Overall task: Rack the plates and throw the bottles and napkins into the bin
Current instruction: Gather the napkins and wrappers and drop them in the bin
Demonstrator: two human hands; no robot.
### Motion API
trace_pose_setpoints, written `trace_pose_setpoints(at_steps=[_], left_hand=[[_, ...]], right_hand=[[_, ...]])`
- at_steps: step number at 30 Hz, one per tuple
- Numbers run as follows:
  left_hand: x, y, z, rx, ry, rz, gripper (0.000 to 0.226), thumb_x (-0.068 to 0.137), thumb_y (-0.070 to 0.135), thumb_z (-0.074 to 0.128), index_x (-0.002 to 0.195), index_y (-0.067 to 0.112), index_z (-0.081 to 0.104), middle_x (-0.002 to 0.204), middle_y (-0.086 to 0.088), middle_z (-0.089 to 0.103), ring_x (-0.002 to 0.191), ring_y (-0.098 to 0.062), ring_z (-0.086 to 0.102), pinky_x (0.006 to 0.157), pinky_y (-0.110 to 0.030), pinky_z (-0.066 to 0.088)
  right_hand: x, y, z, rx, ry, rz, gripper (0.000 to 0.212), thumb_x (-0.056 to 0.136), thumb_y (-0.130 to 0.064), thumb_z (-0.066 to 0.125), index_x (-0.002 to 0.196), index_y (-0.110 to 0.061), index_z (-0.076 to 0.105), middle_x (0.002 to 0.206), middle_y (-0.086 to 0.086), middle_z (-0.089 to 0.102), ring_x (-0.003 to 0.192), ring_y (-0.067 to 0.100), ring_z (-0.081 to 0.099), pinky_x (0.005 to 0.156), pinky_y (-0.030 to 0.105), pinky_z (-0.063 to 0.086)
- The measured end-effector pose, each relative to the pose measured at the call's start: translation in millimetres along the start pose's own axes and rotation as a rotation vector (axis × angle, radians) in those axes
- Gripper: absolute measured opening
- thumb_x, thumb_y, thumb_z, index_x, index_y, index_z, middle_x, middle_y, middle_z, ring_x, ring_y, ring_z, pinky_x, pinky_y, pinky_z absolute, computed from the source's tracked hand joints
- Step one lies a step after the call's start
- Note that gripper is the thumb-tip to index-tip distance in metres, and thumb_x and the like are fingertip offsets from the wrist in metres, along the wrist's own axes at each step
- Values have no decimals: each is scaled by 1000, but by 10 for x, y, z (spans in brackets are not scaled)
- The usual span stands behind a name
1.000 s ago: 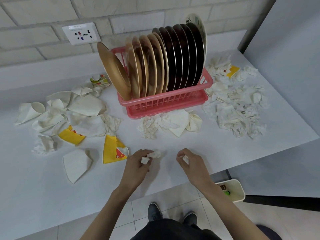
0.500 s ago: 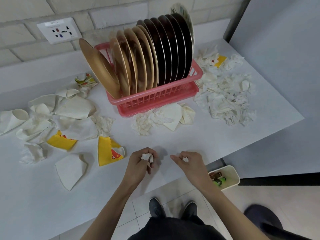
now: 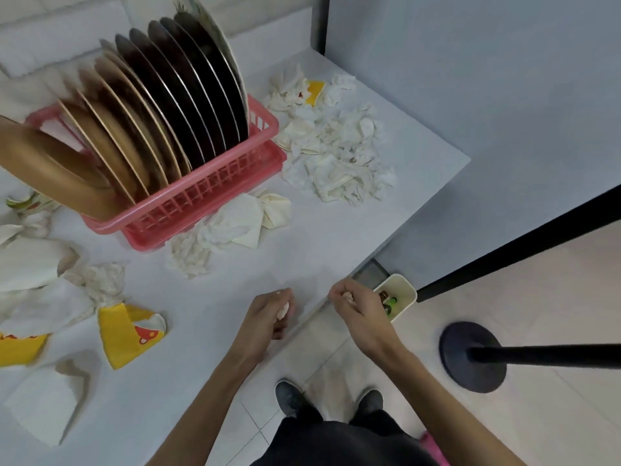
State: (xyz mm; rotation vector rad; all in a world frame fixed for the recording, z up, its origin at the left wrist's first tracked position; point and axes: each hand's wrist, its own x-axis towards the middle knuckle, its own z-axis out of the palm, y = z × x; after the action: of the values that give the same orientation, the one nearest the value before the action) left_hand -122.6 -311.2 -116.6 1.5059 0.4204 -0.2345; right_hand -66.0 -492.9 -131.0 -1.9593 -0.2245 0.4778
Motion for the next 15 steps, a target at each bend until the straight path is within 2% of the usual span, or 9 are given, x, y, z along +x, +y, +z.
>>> trace_pose_setpoints(at_steps=[2, 6, 8, 11, 13, 15], left_hand=[[44, 29, 199, 42, -38, 14, 37, 91, 32, 47, 59, 14, 45, 57, -1, 32, 51, -14, 24, 50, -27, 19], [135, 28, 601, 110, -90, 60, 41, 103, 24, 48, 67, 8, 58, 59, -6, 44, 47, -14, 31, 47, -23, 23], [161, 37, 849, 164, -101, 76, 34, 103, 17, 48, 76, 7, 66, 65, -10, 56, 42, -14, 33, 43, -21, 27], [167, 30, 1279, 209, -111, 87, 24, 102, 10, 49, 93, 9, 71, 80, -4, 69, 40, -13, 32, 41, -23, 29], [173, -4, 1553, 238, -106, 101, 23, 102, 15, 50, 93, 10, 70, 74, -3, 67, 38, -13, 34, 40, -22, 32], [187, -44, 1814, 267, -105, 97, 31, 103, 24, 51, 81, 9, 67, 57, -3, 56, 36, -13, 33, 40, -22, 30]], right_hand=[[-79, 67, -152, -15, 28, 10, 16, 99, -22, 54, 85, -25, 62, 81, -5, 64, 72, 6, 56, 66, 23, 42], [-245, 220, -512, -7, 73, 25, 12, 95, -22, 61, 89, -27, 70, 88, -12, 70, 82, 5, 63, 73, 24, 49], [-350, 323, -703, 64, 82, 60, 11, 94, -20, 62, 94, -24, 73, 85, -13, 69, 73, 4, 62, 67, 23, 48], [-513, 491, -1014, 222, 121, 101, 14, 97, -17, 59, 104, -18, 71, 75, -3, 66, 54, 14, 55, 52, 25, 43], [-616, 625, -1230, 292, 158, 145, 15, 99, -16, 56, 102, -14, 70, 71, 1, 63, 48, 17, 50, 46, 25, 38], [-710, 788, -1446, 309, 194, 187, 19, 98, -18, 58, 85, -10, 70, 64, 3, 57, 44, 14, 44, 44, 22, 34]])
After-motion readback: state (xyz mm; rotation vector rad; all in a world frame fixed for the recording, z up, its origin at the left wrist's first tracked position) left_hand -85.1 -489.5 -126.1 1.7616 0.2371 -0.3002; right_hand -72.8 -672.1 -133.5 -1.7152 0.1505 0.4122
